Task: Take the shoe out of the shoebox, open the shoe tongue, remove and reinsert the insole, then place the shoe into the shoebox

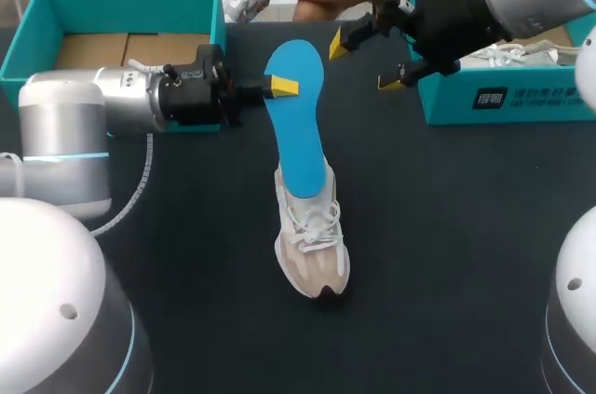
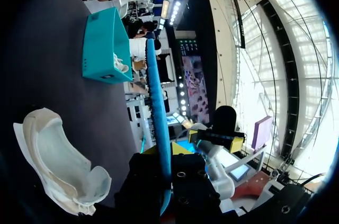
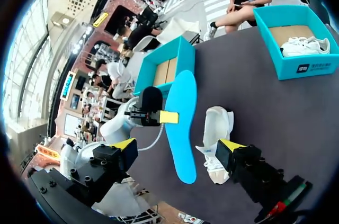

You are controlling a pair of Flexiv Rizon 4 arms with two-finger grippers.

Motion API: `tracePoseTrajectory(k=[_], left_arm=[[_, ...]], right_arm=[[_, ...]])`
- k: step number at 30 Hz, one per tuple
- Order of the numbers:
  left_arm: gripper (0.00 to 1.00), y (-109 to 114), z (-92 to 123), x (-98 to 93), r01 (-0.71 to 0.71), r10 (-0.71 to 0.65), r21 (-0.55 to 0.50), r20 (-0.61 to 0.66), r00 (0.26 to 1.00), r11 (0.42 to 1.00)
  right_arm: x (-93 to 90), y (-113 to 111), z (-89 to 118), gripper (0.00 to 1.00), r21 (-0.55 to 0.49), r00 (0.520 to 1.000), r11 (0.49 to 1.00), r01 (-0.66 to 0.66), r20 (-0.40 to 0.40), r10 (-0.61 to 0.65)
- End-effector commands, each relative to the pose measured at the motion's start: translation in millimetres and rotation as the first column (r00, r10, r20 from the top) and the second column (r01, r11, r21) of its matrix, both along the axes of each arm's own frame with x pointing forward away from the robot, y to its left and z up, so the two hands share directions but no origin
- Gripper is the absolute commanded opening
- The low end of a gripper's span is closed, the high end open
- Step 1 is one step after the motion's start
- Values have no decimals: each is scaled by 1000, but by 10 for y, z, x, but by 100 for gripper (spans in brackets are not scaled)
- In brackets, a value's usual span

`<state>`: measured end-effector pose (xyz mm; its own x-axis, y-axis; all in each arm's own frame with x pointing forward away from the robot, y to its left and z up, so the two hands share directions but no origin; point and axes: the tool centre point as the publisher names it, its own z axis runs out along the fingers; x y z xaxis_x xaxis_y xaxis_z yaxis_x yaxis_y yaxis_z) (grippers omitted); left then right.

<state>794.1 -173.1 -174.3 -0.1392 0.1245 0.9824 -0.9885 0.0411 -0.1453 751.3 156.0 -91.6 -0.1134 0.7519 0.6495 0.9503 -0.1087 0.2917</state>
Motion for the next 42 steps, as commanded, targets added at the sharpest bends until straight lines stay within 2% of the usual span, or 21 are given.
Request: tracePoseTrajectory(k=[1, 3, 7, 10, 13, 16, 22, 26, 33, 42], left_arm=[[0, -3, 0, -9, -3, 3, 1, 0, 1000, 1000], [0, -3, 0, -9, -3, 3, 1, 0, 1000, 1000], [0, -3, 0, -9, -3, 3, 1, 0, 1000, 1000], [0, -3, 0, -9, -3, 3, 1, 0, 1000, 1000], [0, -3, 0, -9, -3, 3, 1, 0, 1000, 1000], [0, -3, 0, -9, -3, 3, 1, 0, 1000, 1000], [0, -3, 0, -9, -3, 3, 1, 0, 1000, 1000], [0, -3, 0, -9, -3, 3, 1, 0, 1000, 1000], [0, -3, 0, -9, -3, 3, 1, 0, 1000, 1000], [0, -3, 0, -9, -3, 3, 1, 0, 1000, 1000]], right_arm=[[15, 60, 23, 100, -49, 999, 998, 32, 9, -32], [34, 133, 40, 100, -177, 997, 982, 71, 23, -68], [25, 288, 83, 100, -348, 992, 930, 121, 65, -104], [11, 386, 83, 100, -427, 988, 892, 150, 85, -126], [-9, 487, 62, 100, -491, 989, 859, 146, 72, -127], [-27, 558, 20, 100, -528, 991, 839, 130, 33, -133], [-53, 624, -29, 100, -588, 989, 798, 130, 17, -149], [-57, 653, -31, 100, -593, 991, 797, 116, 11, -136], [-73, 711, -21, 100, -646, 993, 759, 80, -10, -114], [-83, 761, -60, 100, -659, 995, 750, 57, -22, -95]])
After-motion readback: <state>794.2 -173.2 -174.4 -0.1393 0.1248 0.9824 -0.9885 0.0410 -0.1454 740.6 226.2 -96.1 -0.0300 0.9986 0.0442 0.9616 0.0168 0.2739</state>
